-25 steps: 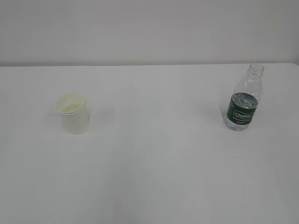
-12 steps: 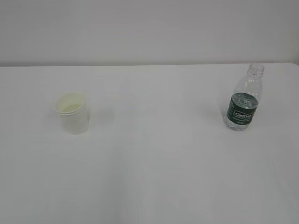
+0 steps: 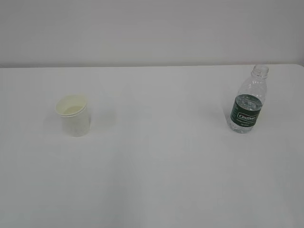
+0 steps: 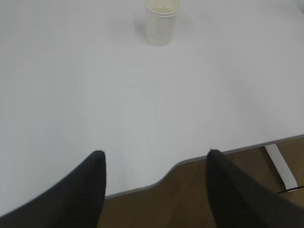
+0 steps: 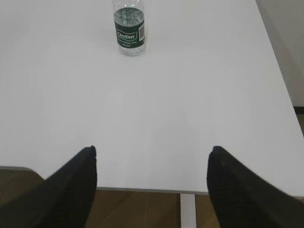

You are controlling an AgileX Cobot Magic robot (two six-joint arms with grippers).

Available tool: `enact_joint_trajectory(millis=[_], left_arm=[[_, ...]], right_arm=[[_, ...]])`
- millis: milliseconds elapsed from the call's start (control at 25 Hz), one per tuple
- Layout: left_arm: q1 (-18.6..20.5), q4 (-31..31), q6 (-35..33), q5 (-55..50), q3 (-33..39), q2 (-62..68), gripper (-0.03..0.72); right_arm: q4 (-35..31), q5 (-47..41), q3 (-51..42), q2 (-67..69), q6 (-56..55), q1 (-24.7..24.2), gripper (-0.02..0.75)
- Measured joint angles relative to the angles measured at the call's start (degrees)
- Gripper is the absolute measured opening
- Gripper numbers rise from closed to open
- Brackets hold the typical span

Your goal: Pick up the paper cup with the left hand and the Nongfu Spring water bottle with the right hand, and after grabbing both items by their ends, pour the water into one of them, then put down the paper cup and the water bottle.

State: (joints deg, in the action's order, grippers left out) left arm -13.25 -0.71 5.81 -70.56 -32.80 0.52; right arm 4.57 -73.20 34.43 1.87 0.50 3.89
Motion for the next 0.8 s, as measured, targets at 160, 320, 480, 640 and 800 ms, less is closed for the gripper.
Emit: enact_joint_trajectory(millis=[160, 320, 480, 640, 800], left_arm=[[0.00, 0.71, 0.00, 0.80, 0.04, 0.00, 0.465], [0.00, 1.12, 0.00, 1.38, 0.26, 0.00, 0.457], [0.00, 1.31, 0.00, 3.57, 0.75, 0.00, 0.452], [0.00, 1.45, 0.00, 4.84, 1.27, 0.00, 0.451], [0.00, 1.58, 0.00, 5.25, 1.27, 0.00, 0.451]], right_arm=[[0.00, 0.00, -2.21, 0.00, 0.00, 0.00, 0.540], [0.00, 0.00, -3.18, 0.00, 0.00, 0.00, 0.539], [0.00, 0.45, -3.37, 0.00, 0.00, 0.00, 0.539], [0.00, 1.08, -3.51, 0.00, 0.00, 0.00, 0.539], [0.00, 2.29, -3.80, 0.00, 0.10, 0.00, 0.538]])
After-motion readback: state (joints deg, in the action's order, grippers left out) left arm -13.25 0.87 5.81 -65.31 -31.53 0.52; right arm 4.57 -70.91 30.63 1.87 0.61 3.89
